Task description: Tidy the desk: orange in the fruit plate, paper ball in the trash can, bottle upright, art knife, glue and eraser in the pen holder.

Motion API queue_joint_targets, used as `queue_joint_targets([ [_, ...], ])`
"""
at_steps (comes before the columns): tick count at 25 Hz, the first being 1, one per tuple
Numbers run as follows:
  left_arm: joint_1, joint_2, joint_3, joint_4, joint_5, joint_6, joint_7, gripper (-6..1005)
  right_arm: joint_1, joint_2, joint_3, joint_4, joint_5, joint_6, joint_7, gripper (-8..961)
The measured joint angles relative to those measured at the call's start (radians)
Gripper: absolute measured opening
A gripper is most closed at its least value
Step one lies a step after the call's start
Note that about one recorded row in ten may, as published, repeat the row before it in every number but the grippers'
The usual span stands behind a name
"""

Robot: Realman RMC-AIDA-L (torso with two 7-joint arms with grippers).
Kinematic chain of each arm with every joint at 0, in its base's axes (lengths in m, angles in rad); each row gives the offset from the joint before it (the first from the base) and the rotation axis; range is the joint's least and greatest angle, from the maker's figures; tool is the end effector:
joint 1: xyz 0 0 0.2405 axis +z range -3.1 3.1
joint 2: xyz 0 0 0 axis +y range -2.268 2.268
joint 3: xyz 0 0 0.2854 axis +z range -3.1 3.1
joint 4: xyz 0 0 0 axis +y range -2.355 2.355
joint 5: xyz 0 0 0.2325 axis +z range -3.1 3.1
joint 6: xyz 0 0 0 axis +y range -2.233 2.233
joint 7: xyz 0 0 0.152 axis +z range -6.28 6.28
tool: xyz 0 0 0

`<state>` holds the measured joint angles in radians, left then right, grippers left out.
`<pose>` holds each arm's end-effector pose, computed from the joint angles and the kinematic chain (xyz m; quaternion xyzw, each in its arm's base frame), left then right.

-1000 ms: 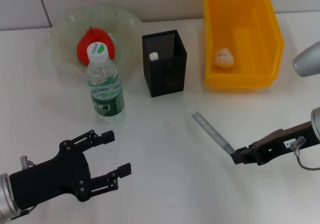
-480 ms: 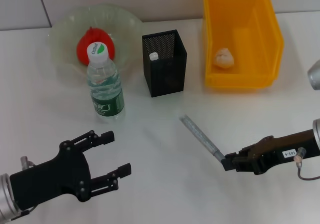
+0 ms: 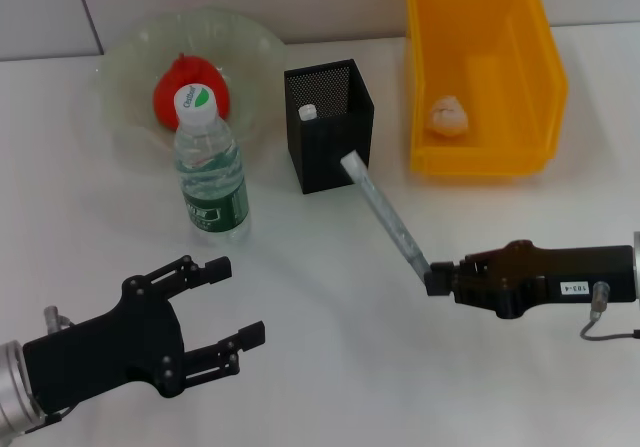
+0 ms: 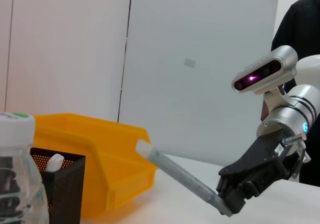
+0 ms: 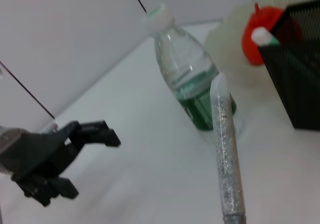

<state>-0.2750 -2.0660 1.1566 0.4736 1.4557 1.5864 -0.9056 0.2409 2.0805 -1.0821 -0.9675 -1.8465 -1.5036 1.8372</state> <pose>-0.3209 0.2683 -0.0676 -0.9226 -0.1274 -0.3370 0.1379 0.3122 0.3077 -0.0227 -0.9031 0.3721 0.1957 0.0874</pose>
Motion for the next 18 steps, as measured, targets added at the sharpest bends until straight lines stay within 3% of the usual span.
queue_joint_targets([
  [8,-0.005,-0.002,0.0,0.0,0.0,0.0,0.001,803,0.028,0.0,0.021,0.139,0.201,0.001,-0.266,136],
  [18,-0.007,-0.002,0.002,-0.003,0.0,0.0,0.001,803,0.145,0.0,0.187,0.328,0.359,0.045,-0.529,136],
])
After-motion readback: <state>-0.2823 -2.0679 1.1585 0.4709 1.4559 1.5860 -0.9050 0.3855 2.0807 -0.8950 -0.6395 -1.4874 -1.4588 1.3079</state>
